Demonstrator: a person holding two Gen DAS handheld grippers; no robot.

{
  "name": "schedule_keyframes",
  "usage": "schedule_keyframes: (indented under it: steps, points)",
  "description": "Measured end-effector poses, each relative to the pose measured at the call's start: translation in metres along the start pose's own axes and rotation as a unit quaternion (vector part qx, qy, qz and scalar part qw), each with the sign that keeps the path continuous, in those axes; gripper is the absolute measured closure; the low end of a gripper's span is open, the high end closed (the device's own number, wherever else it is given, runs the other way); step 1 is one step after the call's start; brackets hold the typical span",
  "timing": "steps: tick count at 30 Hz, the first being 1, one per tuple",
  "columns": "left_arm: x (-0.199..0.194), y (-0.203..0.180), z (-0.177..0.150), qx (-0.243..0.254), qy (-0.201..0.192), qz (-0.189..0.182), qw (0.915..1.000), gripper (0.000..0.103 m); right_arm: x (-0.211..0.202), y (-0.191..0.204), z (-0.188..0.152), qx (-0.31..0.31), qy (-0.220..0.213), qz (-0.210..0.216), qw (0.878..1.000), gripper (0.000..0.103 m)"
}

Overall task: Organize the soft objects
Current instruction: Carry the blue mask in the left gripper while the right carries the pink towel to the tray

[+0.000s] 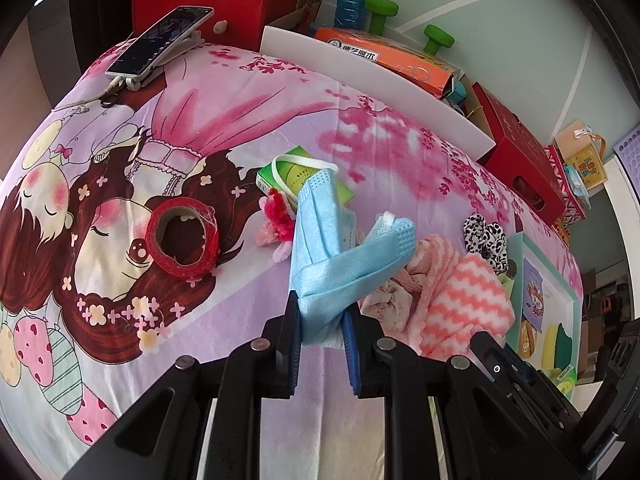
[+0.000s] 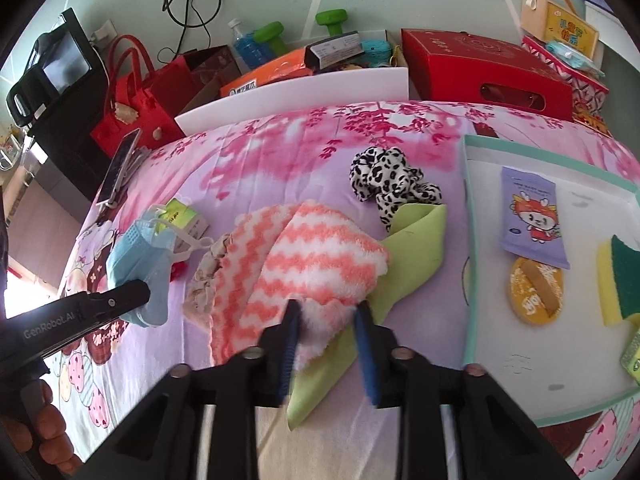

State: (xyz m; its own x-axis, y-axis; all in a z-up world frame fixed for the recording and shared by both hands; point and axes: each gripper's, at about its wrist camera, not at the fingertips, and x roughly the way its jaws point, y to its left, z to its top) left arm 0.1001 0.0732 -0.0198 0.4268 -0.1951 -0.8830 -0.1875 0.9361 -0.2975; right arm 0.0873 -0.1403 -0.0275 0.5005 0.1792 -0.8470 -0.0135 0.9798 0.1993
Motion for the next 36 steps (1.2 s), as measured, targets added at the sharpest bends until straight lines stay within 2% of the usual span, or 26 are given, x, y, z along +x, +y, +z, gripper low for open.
schedule_keyframes:
  steps: [4,11,15,21,24,27,32,36]
  points:
    - [0.000,0.001,0.000,0.000,0.000,-0.001,1.0000,0.084,-0.001,0.001,0.001,0.000,-0.008,0.003,1.000,0.091]
    - [-0.007,0.000,0.001,-0.001,-0.011,-0.006,0.9999,0.084,-0.028,0.000,0.008,0.010,-0.062,0.023,0.998,0.093]
    - [-0.022,-0.002,0.003,0.001,-0.032,-0.011,0.9994,0.084,-0.055,-0.002,0.013,0.019,-0.109,0.051,0.993,0.093]
    - [-0.049,-0.011,0.004,0.011,-0.071,-0.016,0.9973,0.084,-0.106,0.000,0.017,0.011,-0.196,0.073,0.978,0.093]
    - [-0.059,-0.021,0.004,0.023,-0.086,-0.019,0.9959,0.084,-0.116,-0.001,0.018,0.011,-0.211,0.067,0.975,0.093]
    - [-0.062,-0.034,0.003,0.039,-0.089,-0.025,0.9949,0.084,-0.116,-0.008,0.019,0.019,-0.208,0.059,0.976,0.093]
    - [-0.060,-0.066,-0.004,0.079,-0.089,-0.038,0.9922,0.084,-0.115,-0.031,0.018,0.040,-0.206,0.017,0.978,0.093]
    - [-0.058,-0.105,-0.014,0.127,-0.092,-0.056,0.9860,0.084,-0.123,-0.066,0.016,0.074,-0.216,-0.019,0.974,0.093]
